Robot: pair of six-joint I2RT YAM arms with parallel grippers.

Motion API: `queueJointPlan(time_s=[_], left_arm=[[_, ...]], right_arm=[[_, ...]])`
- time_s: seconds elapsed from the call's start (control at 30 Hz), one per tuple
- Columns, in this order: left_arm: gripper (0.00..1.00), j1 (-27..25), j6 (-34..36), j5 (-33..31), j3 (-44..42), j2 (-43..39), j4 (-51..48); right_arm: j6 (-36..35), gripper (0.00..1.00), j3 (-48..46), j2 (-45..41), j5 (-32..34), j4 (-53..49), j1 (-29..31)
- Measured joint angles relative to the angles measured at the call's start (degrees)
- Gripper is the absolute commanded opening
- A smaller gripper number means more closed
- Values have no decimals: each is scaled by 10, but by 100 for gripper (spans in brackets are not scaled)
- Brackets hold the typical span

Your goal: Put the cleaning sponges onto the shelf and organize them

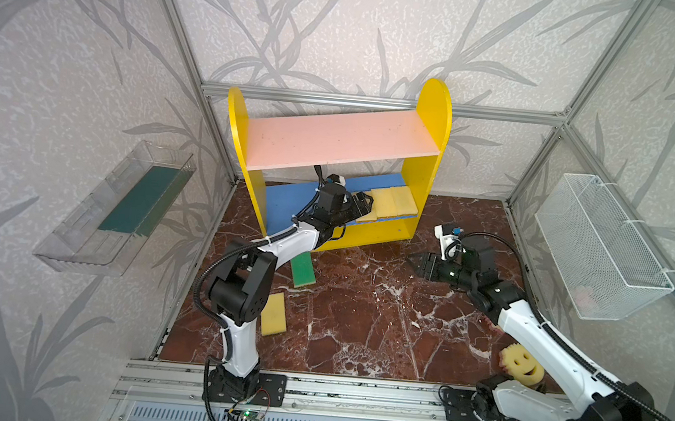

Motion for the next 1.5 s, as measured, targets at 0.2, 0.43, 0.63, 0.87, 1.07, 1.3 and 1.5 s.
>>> queueJointPlan(time_s=[0.2, 0.43, 0.63, 0.87, 1.07, 1.3, 1.5], left_arm=[[89, 0, -2, -12, -6, -3, 4], [93, 0, 11, -37, -63, -62, -14], [93, -2, 23, -61, -142, -146, -38], [94, -41, 40, -92, -254, -276, -83], [94, -74, 56, -131, -355, -441, -148], [93, -73, 61, -173, -433, -644, -261], [94, -63, 58, -183, -457, -740, -339]], right_arm=[[0, 62, 0, 0, 0, 0, -1], [-1, 62, 0, -17, 4, -22, -1], [-1, 61, -2, -42, 10, -68, -1], [19, 59, -57, -29, 15, -53, 72], [58, 61, -59, 113, 11, 42, 158], [113, 61, 41, 333, -9, 185, 222], [157, 60, 153, 488, -24, 276, 251]])
